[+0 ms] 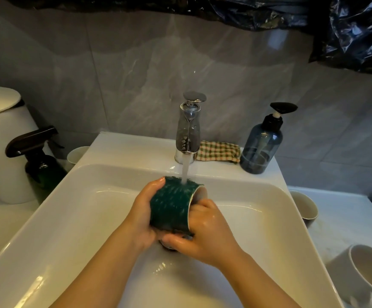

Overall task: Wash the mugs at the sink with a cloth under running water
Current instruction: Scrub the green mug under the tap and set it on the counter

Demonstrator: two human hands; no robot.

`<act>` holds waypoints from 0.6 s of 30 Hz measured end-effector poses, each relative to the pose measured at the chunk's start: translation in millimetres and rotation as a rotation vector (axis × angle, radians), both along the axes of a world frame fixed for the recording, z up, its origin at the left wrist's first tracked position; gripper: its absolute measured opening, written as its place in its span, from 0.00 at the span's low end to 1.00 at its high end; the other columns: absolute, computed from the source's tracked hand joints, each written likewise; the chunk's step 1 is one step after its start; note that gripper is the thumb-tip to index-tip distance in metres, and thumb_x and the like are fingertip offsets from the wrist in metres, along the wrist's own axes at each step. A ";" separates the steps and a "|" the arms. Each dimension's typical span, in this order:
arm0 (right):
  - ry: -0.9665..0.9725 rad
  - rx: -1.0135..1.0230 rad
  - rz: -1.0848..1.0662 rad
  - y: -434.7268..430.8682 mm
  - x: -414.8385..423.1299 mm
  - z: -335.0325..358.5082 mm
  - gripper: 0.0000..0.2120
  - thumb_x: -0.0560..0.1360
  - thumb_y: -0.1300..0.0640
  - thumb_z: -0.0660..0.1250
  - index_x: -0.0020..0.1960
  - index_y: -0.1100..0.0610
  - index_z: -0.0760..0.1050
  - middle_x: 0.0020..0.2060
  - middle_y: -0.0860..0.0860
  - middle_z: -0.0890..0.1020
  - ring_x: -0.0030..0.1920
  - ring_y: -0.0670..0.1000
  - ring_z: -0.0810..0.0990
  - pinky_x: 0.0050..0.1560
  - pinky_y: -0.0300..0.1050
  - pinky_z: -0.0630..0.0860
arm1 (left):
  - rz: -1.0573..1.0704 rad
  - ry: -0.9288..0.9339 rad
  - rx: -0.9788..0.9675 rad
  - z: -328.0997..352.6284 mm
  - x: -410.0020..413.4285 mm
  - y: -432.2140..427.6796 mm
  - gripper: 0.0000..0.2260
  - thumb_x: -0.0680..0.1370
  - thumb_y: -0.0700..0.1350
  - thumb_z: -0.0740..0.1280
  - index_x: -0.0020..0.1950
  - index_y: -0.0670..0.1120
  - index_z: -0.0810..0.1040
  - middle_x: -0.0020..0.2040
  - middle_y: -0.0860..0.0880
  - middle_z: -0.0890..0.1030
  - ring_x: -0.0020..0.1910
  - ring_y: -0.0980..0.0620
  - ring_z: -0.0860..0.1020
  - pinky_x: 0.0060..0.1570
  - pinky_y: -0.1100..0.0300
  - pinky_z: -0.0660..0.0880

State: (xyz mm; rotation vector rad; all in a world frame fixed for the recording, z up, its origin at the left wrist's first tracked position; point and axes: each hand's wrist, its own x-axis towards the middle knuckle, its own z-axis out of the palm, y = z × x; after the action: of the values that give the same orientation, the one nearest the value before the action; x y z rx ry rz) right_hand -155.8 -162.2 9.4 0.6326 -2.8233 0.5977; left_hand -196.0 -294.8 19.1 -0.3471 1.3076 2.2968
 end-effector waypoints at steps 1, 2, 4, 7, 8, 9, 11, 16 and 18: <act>-0.054 0.018 0.046 1.0 0.8 0.8 0.20 0.71 0.39 0.63 0.51 0.52 0.82 0.45 0.47 0.84 0.49 0.48 0.79 0.60 0.41 0.67 | -0.031 -0.027 -0.008 -1.5 0.4 -1.0 0.16 0.72 0.57 0.64 0.46 0.46 0.82 0.44 0.41 0.82 0.45 0.42 0.80 0.41 0.48 0.77; -0.058 0.025 0.073 0.7 0.9 0.5 0.19 0.70 0.41 0.65 0.54 0.52 0.80 0.49 0.48 0.84 0.53 0.47 0.76 0.63 0.36 0.65 | -0.055 -0.051 -0.018 -2.2 0.9 -1.5 0.17 0.71 0.57 0.64 0.49 0.46 0.81 0.46 0.41 0.81 0.48 0.40 0.79 0.43 0.46 0.77; -0.020 -0.028 0.077 -3.0 2.5 0.2 0.20 0.70 0.45 0.69 0.61 0.49 0.76 0.57 0.47 0.80 0.59 0.43 0.67 0.64 0.30 0.55 | -0.071 -0.042 -0.042 -2.0 0.7 -2.6 0.17 0.72 0.56 0.64 0.51 0.46 0.80 0.49 0.40 0.80 0.50 0.39 0.78 0.43 0.45 0.77; -0.087 -0.211 -0.005 -9.8 2.1 -2.1 0.21 0.70 0.51 0.70 0.62 0.42 0.73 0.61 0.44 0.77 0.63 0.40 0.63 0.66 0.34 0.60 | -0.078 0.037 -0.061 1.1 0.9 0.2 0.16 0.69 0.53 0.66 0.51 0.46 0.80 0.47 0.41 0.82 0.49 0.40 0.79 0.41 0.49 0.76; -0.222 -0.366 -0.043 -12.0 2.1 -1.5 0.21 0.69 0.53 0.71 0.60 0.40 0.73 0.60 0.45 0.77 0.62 0.41 0.67 0.65 0.38 0.67 | -0.074 0.059 -0.075 2.0 1.8 2.0 0.18 0.66 0.53 0.67 0.51 0.45 0.80 0.47 0.41 0.82 0.49 0.41 0.80 0.41 0.51 0.76; -0.387 -0.554 -0.074 -13.2 2.2 0.9 0.22 0.68 0.56 0.72 0.59 0.40 0.73 0.57 0.46 0.78 0.60 0.43 0.73 0.62 0.43 0.73 | -0.063 0.083 -0.101 2.2 2.8 3.3 0.19 0.64 0.53 0.67 0.50 0.45 0.81 0.47 0.41 0.83 0.48 0.41 0.81 0.41 0.52 0.76; -0.704 -0.936 -0.078 -10.0 0.9 8.4 0.20 0.68 0.63 0.70 0.58 0.50 0.75 0.53 0.52 0.82 0.54 0.50 0.80 0.56 0.48 0.78 | -0.026 0.157 -0.176 0.1 3.6 5.8 0.21 0.61 0.53 0.69 0.50 0.43 0.81 0.46 0.40 0.84 0.46 0.43 0.82 0.39 0.55 0.76; -1.002 -1.635 0.067 5.4 2.1 19.1 0.24 0.65 0.63 0.69 0.61 0.61 0.74 0.54 0.60 0.81 0.55 0.58 0.81 0.53 0.50 0.79 | 0.001 0.318 -0.305 -4.9 1.3 8.6 0.31 0.57 0.61 0.68 0.55 0.44 0.80 0.50 0.40 0.83 0.50 0.41 0.81 0.44 0.50 0.79; -0.931 -1.371 0.048 4.0 2.1 19.6 0.22 0.66 0.64 0.69 0.60 0.58 0.74 0.54 0.60 0.81 0.55 0.56 0.81 0.55 0.50 0.78 | -0.016 0.269 -0.271 -4.9 1.1 8.3 0.26 0.60 0.57 0.69 0.52 0.44 0.81 0.49 0.40 0.83 0.49 0.41 0.81 0.44 0.49 0.78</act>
State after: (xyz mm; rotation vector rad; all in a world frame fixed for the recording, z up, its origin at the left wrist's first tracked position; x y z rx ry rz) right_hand -153.7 -158.2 29.0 0.0875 -2.0127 2.9283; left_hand -195.0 -286.5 14.2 -0.1152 1.7554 2.2110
